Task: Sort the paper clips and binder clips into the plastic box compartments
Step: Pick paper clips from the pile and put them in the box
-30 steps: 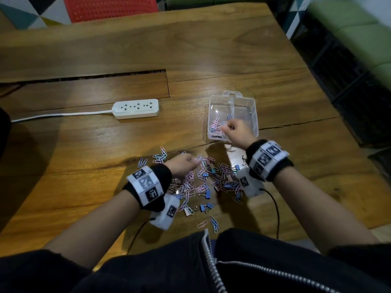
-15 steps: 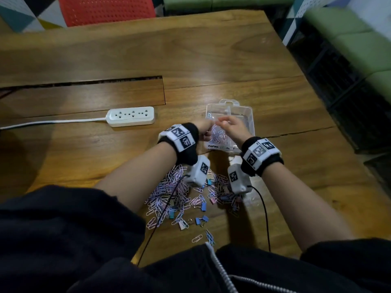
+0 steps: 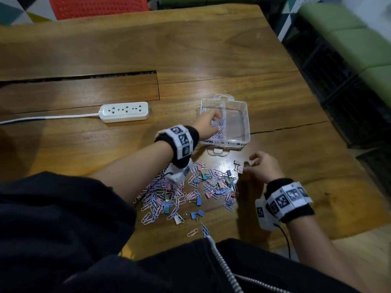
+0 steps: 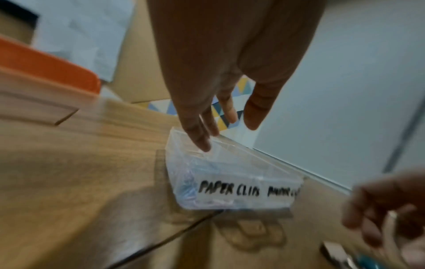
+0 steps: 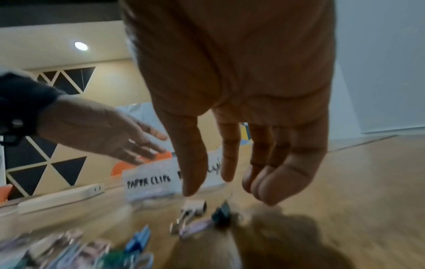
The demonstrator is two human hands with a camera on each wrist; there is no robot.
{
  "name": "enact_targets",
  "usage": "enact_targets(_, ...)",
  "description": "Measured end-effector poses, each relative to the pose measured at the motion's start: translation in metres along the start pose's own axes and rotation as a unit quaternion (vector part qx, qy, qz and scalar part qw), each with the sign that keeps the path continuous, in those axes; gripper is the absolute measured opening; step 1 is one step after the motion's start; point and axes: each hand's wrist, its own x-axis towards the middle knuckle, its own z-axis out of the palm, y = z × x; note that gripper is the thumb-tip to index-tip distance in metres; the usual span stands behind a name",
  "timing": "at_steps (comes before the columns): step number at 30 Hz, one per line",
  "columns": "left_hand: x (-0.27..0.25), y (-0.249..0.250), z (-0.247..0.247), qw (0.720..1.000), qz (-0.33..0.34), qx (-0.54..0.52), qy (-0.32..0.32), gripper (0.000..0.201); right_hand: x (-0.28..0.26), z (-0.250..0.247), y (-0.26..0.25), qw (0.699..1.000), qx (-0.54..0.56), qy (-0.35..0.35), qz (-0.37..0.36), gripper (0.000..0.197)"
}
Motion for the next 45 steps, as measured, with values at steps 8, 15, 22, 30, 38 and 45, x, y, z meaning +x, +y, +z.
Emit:
enact_targets(8,-0.046,-0.052,0.022,0.913,0.073,0.356,-0.183,0.059,-0.008,0.03,0.016,0.993,-0.049,0.044,-0.095,0.014)
enact_targets(15,-0.068,-0.08,0.031,0.937,0.069,0.332,-0.091,0.032,-0.005,0.026,0.026,0.995,-0.011,0.056,-0.087,0.009)
enact_targets(22,-0.067,-0.077,0.027,0.972,-0.039,0.214,-0.092,0.027,-0.013,0.021,0.026,0.989,-0.07,0.105,-0.079,0.03)
enact_targets(30,-0.069,-0.076,0.021,0.986,-0.145,-0.053,-0.065,0.026,-0.023,0.036,0.023,0.979,-0.099,0.051,-0.173,0.018)
enact_targets(38,-0.077,-0.079,0.023,0.991,-0.12,-0.016,-0.063,0.023,-0.019,0.035,0.029,0.979,-0.107,0.032,-0.171,0.013)
enact_targets(45,-0.083,-0.082,0.03,0.976,-0.057,0.197,-0.067,0.03,-0.014,0.025,0.035,0.981,-0.044,0.062,-0.176,0.022)
